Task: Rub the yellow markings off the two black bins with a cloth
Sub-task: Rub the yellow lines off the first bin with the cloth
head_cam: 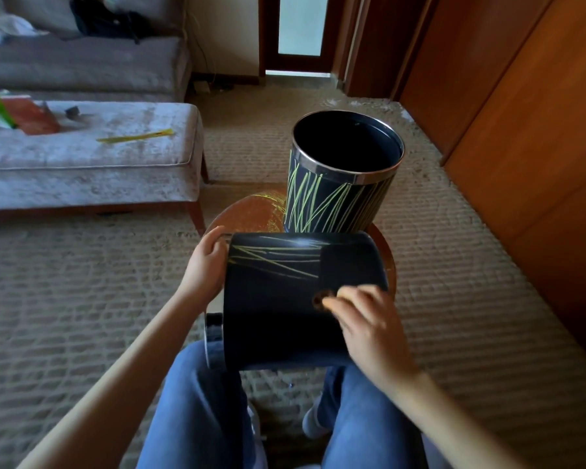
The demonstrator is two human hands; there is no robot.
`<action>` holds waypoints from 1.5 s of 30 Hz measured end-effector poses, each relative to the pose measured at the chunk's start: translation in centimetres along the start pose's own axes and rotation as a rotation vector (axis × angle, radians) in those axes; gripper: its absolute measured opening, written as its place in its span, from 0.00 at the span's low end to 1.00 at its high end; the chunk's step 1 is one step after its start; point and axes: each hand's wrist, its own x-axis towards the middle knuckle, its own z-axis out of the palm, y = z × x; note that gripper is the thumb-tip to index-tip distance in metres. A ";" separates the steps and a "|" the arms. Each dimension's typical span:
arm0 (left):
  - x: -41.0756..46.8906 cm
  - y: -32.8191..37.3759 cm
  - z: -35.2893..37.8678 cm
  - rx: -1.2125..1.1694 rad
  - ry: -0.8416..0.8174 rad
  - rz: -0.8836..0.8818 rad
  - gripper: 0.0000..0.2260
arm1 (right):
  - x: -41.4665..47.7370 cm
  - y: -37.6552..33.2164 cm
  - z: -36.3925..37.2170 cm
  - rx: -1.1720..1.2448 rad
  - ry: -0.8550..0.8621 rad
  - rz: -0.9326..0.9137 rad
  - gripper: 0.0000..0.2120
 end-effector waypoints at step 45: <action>-0.5 -2.1 -0.3 -0.108 -0.042 0.102 0.19 | 7.5 -6.4 3.9 0.117 -0.099 0.021 0.14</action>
